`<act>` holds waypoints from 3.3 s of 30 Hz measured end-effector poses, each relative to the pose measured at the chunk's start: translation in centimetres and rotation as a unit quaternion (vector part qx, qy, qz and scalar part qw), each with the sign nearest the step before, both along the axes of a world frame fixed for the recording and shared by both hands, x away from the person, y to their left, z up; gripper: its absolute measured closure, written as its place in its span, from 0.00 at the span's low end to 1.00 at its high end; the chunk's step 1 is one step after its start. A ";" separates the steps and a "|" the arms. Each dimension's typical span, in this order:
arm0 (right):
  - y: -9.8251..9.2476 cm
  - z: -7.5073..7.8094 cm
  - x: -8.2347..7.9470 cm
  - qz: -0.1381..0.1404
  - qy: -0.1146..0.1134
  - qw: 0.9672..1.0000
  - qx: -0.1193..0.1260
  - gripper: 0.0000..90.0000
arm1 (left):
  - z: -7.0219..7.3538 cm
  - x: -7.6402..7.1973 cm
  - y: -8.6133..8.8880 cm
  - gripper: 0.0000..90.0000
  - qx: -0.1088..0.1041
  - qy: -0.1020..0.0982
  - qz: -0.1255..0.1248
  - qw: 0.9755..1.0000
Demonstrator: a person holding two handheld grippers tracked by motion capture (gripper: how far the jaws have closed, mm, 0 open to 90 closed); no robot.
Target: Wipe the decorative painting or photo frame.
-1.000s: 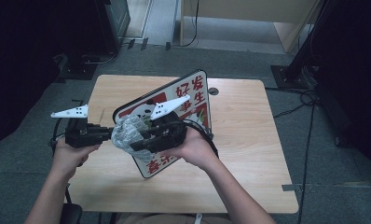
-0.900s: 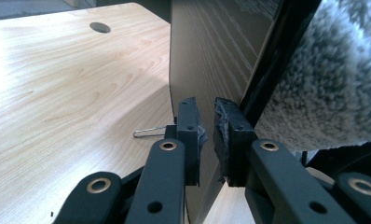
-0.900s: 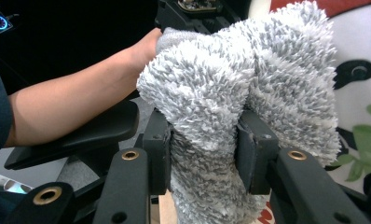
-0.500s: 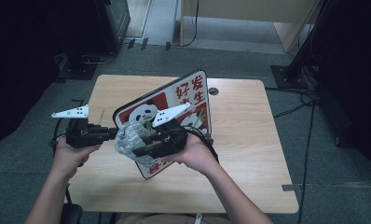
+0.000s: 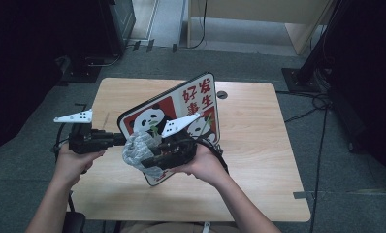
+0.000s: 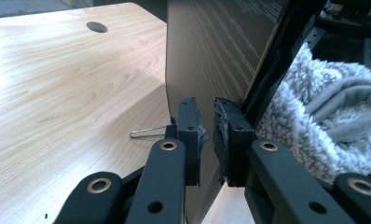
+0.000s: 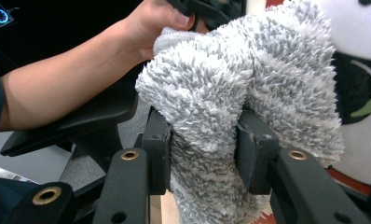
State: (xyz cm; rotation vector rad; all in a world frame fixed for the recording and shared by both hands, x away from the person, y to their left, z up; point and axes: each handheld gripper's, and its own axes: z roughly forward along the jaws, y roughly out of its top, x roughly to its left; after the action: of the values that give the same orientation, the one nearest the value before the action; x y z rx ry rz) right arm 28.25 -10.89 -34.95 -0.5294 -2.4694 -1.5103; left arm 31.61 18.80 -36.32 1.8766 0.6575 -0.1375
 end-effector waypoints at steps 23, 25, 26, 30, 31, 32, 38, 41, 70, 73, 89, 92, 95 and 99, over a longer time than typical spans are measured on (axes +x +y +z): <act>-0.7 -2.9 -0.7 0.003 0.011 1.000 -0.004 0.68 | -0.1 -0.1 -0.2 0.89 0.004 0.000 -0.005 1.000; -0.7 -3.1 -0.7 0.003 0.012 1.000 -0.004 0.68 | -0.1 -0.1 -0.2 0.89 0.005 0.001 -0.005 1.000; -0.7 -3.2 -0.7 0.003 0.013 1.000 -0.005 0.68 | -0.1 -0.1 -0.2 0.89 0.006 0.000 -0.006 1.000; -0.7 -3.9 -1.0 0.001 0.014 1.000 -0.007 0.68 | -0.1 -0.1 -0.2 0.89 0.006 0.001 -0.006 1.000; -0.7 -4.2 -1.0 0.002 0.015 1.000 -0.006 0.68 | -0.1 -0.1 -0.2 0.89 0.006 0.001 -0.006 1.000; -0.8 -4.4 -1.1 0.002 0.016 1.000 -0.008 0.68 | -0.1 -0.1 -0.2 0.89 0.006 0.001 -0.006 1.000; -1.0 -5.5 -1.4 0.000 0.022 1.000 -0.013 0.68 | -0.2 -0.1 -0.2 0.89 0.005 0.002 -0.007 1.000; -1.1 -6.2 -1.6 -0.001 0.027 0.999 -0.017 0.68 | -0.2 -0.2 -0.3 0.89 0.005 0.003 -0.007 1.000; -2.3 -12.2 -2.6 -0.003 0.065 0.997 -0.043 0.68 | -0.3 -0.2 -0.2 0.88 0.005 0.004 -0.007 1.000; -2.3 -12.2 -2.6 -0.004 0.067 0.997 -0.041 0.68 | -0.3 -0.2 -0.2 0.87 0.006 0.005 -0.006 1.000; -2.1 -8.2 -3.5 0.006 0.049 0.999 -0.013 0.69 | -0.2 0.1 0.2 0.77 0.010 0.009 0.006 1.000; -1.7 -7.1 -3.7 0.012 0.045 0.999 -0.005 0.69 | 0.0 0.0 0.3 0.74 0.021 0.005 0.011 1.000; -1.2 -6.3 -3.8 0.017 0.039 0.999 0.000 0.69 | 0.0 0.1 0.4 0.70 0.028 0.000 0.019 0.999; -0.6 -5.3 -3.9 0.024 0.033 0.999 0.006 0.69 | 0.0 0.1 0.8 0.67 0.028 -0.004 0.025 0.999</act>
State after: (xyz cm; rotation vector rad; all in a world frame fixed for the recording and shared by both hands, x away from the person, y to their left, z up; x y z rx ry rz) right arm 24.33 -11.45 -40.29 -0.5061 -2.4040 -1.4642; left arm 31.72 19.63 -36.28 1.9119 0.7101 -0.0799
